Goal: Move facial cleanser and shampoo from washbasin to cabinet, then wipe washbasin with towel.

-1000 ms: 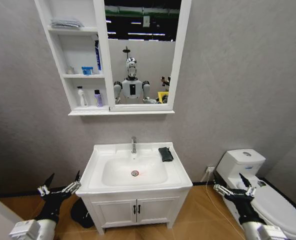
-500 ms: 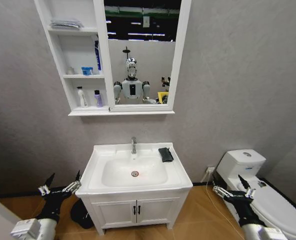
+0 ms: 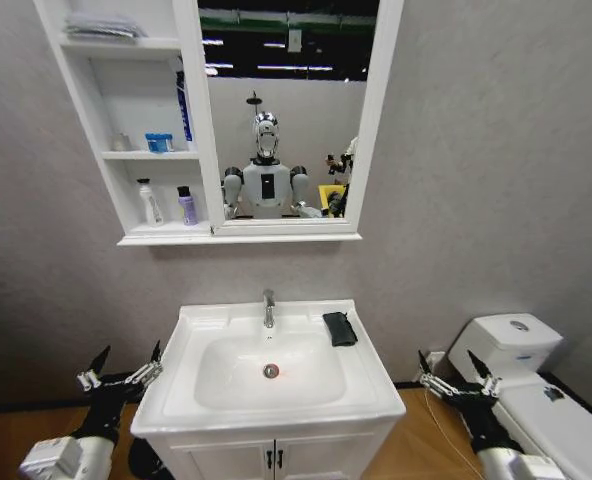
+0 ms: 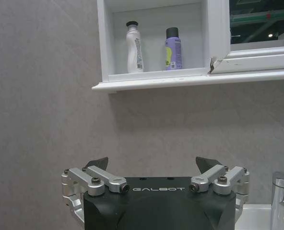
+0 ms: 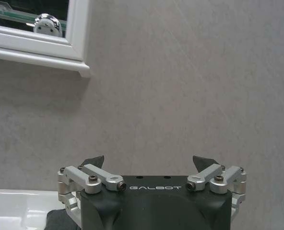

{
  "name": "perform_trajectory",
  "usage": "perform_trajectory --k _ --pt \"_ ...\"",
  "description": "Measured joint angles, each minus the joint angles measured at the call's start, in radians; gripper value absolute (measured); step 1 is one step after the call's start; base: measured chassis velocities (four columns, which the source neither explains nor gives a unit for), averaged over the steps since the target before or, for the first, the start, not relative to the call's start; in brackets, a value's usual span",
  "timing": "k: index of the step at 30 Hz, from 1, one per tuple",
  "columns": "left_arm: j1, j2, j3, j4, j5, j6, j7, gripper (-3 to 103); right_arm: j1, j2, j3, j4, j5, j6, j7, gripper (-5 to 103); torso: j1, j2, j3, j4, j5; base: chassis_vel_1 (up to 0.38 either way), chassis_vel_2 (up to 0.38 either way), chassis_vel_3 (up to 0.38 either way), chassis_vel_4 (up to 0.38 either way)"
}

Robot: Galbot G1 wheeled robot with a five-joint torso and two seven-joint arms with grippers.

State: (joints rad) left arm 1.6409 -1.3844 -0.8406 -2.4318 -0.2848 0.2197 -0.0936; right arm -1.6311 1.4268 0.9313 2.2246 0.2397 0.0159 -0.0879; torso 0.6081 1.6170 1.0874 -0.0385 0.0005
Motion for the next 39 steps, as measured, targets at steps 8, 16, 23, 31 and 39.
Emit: perform_trajectory --k 8,16,23,31,39 --pt "0.000 0.000 0.000 0.000 0.000 0.000 0.000 100 0.222 -0.203 -0.053 -0.264 0.260 -0.186 0.057 100 -0.002 0.001 -0.001 0.0001 0.0000 -0.014 -0.003 -0.013 0.000" --pt "0.000 0.000 0.000 0.000 0.000 0.000 0.000 100 0.466 -0.443 -0.259 -0.503 0.284 -0.265 0.067 100 -0.001 0.000 0.000 0.0002 -0.0004 0.000 0.000 0.000 0.000" --pt "0.000 0.000 0.000 0.000 0.000 0.000 0.000 100 0.614 -0.453 -0.468 -0.576 0.263 -0.374 0.165 100 -0.001 0.000 0.000 0.0001 -0.0008 0.000 0.000 0.000 0.000" --pt "0.000 0.000 0.000 0.000 0.000 0.000 0.000 100 0.809 -0.399 -0.704 -0.714 0.253 -0.420 0.228 100 -0.001 0.000 0.000 0.0002 -0.0006 0.000 0.000 0.000 0.000" --pt "0.000 0.000 0.000 0.000 0.000 0.000 0.000 100 0.962 -0.363 -0.796 -0.836 0.260 -0.407 0.217 100 -0.001 0.000 0.000 0.0002 -0.0007 0.000 0.000 0.000 0.000"
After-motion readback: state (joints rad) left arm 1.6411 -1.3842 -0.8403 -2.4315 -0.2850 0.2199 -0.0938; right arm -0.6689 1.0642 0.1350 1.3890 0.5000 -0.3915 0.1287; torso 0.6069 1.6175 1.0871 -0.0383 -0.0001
